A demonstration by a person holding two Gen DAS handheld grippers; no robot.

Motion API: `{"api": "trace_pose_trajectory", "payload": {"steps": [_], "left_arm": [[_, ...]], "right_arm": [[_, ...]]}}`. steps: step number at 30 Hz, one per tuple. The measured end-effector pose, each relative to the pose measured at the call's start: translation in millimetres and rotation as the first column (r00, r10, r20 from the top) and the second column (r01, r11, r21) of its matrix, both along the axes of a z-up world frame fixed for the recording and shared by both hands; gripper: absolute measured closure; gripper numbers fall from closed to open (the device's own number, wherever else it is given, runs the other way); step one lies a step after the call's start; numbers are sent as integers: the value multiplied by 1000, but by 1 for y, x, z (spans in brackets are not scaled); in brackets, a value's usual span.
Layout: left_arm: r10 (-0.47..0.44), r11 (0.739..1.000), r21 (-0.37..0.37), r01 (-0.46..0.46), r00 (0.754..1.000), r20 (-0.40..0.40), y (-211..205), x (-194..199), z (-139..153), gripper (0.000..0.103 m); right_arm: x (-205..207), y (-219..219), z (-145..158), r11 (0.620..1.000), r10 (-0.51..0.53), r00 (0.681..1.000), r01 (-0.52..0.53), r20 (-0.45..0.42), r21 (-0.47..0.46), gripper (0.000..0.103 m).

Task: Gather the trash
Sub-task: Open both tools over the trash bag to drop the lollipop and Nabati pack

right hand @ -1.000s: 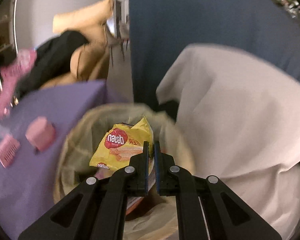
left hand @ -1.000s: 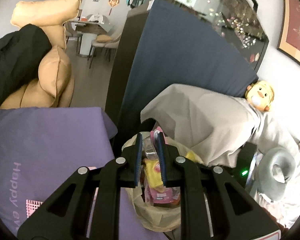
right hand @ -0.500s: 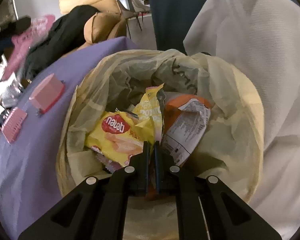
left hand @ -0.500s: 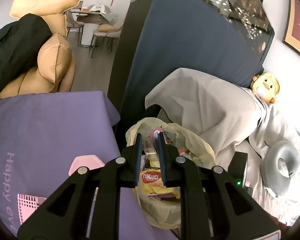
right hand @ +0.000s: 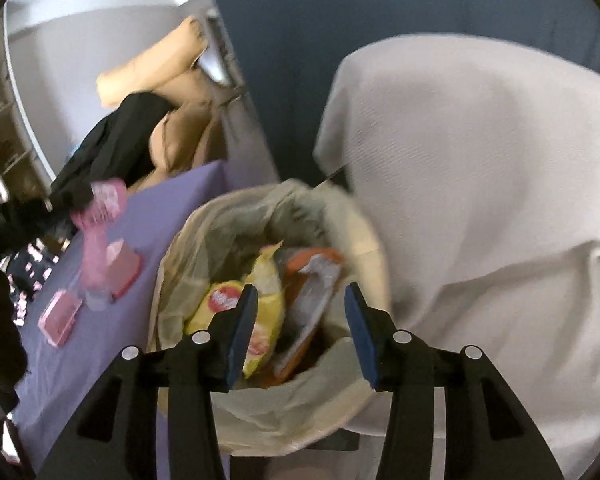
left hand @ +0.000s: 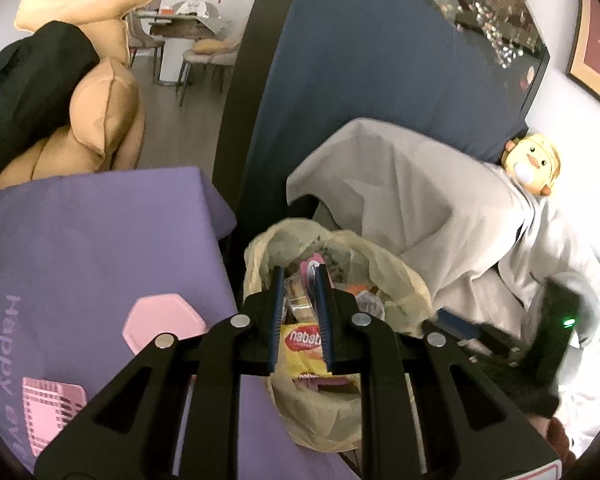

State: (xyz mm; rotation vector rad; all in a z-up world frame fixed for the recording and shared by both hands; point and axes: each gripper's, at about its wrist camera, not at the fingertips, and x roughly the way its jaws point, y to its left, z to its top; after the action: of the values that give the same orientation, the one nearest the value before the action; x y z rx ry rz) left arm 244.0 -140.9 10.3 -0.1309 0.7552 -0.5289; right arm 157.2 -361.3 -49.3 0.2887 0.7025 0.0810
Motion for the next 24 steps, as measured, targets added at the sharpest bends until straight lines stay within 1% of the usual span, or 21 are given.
{"api": "trace_pose_trajectory", "payload": {"steps": [3,5,6,9,12,14,16,17,20,21,22,23,24], "left_arm": [[-23,1000,19,24,999,-28,-14,4,-14,88],[-44,998,40,46,998,-41,-27,8,-25,88],[-50,998,47,52,998,-45,-31,9,-28,88],[-63,995,68,67,996,-63,-47,14,-41,88],[-71,995,67,76,995,-70,-56,18,-50,88],[-81,995,50,85,994,-74,-57,19,-53,82],[-82,996,28,85,993,-83,-53,17,-53,67],[-76,997,19,78,993,-85,-49,16,-53,65],[-37,999,13,38,996,-76,-34,4,-44,58],[-12,1000,8,13,998,-66,-25,-4,-39,54],[20,1000,6,-20,999,-51,-15,-15,-32,47],[47,999,12,-47,998,-34,-5,-29,-26,43],[56,998,18,-55,998,-21,2,-40,-21,37]], "right_arm": [[-12,-13,5,995,-81,996,83,39,-51,60],[-16,-21,4,989,-125,991,129,46,-79,60],[-17,-26,4,987,-137,990,140,44,-79,60],[-22,-40,0,988,-152,988,152,23,-29,60],[-25,-45,-5,986,-164,986,164,11,-14,60],[-29,-46,-8,986,-166,986,166,4,-9,60],[-32,-45,-8,986,-166,986,166,-1,2,60],[-35,-44,-8,986,-165,986,165,0,9,60],[-43,-38,-4,987,-158,987,158,7,22,60],[-47,-34,-1,988,-154,988,154,8,28,60],[-49,-30,0,988,-148,989,148,9,33,60],[-54,-25,4,990,-135,991,134,13,39,60],[-59,-20,8,992,-123,992,122,20,40,60]]}}
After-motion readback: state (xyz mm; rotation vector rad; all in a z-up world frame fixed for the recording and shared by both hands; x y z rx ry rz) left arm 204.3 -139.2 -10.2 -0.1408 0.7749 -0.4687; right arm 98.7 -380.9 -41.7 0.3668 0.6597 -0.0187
